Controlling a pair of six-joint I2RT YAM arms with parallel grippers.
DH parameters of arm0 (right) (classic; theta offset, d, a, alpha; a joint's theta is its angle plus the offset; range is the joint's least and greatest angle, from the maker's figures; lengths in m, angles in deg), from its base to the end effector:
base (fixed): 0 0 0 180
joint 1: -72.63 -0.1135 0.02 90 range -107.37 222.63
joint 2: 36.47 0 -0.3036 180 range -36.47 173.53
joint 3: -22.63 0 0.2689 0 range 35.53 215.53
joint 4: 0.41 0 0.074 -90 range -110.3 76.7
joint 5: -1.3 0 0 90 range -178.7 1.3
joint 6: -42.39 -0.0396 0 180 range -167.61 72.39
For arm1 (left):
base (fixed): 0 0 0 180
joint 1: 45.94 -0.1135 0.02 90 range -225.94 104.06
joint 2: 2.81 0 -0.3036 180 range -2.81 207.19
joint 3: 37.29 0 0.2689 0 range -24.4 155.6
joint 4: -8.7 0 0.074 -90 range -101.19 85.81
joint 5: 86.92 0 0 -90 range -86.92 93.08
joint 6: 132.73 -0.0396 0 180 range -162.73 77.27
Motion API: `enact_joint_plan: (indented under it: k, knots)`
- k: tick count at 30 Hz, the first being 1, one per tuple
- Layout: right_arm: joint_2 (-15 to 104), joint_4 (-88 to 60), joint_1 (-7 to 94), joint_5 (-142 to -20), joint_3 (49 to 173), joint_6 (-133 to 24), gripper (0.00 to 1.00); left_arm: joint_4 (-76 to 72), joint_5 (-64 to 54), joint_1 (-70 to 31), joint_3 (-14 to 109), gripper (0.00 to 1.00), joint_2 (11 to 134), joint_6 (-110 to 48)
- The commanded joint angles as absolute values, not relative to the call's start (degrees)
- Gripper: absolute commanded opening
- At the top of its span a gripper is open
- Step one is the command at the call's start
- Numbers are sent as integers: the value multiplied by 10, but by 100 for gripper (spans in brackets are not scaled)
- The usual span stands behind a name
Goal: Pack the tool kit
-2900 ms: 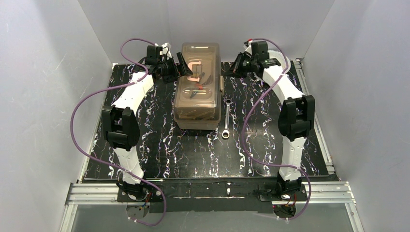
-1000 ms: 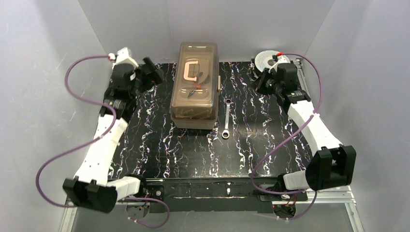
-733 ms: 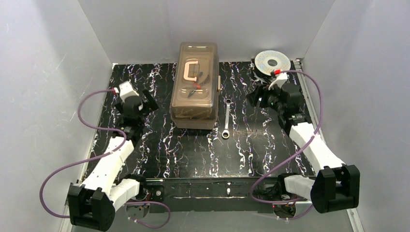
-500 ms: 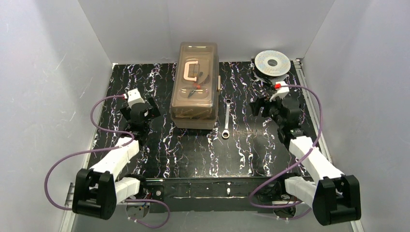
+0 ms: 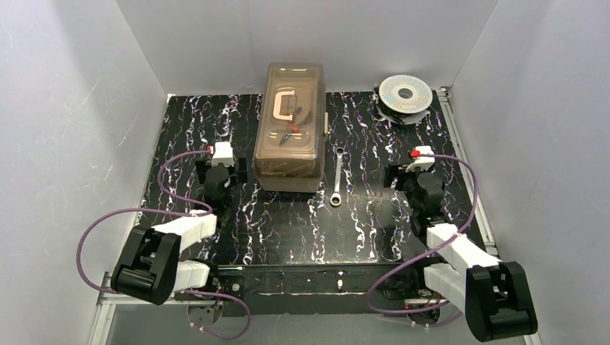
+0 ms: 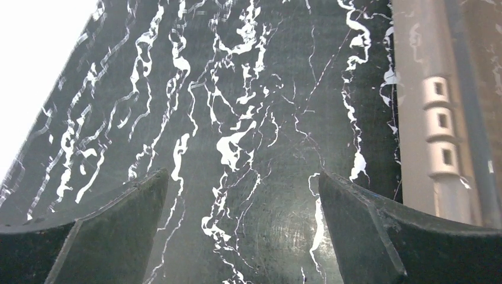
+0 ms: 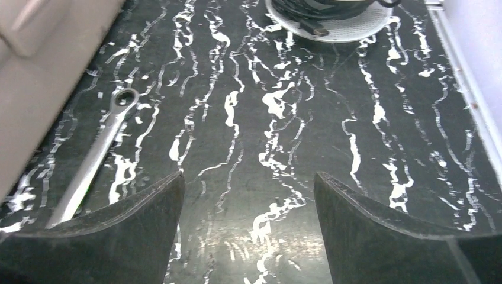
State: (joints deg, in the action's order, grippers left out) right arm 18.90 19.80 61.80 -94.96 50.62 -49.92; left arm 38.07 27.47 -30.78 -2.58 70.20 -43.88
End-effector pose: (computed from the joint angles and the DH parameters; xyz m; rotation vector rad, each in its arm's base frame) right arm 0.1960 0.0331 0.2255 -0.0443 1.6952 0.0789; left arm 0.2466 -0.0499 0.2201 -0.0693 1.7148 0.1860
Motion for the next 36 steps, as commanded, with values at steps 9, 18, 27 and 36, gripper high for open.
enact_joint_plan:
  k: [9,18,27,36]
  knots:
    - [373,466,676,-1049,486,-471,70,772,405,-210,-140,100,858,-620]
    - [390,399,760,-902,513,-513,71,588,290,-322,-96,95,800,-493]
    - [393,410,759,-897,511,-511,84,468,174,-398,-43,97,800,-437]
    - [394,409,758,-896,512,-510,87,541,102,-424,-86,98,811,-434]
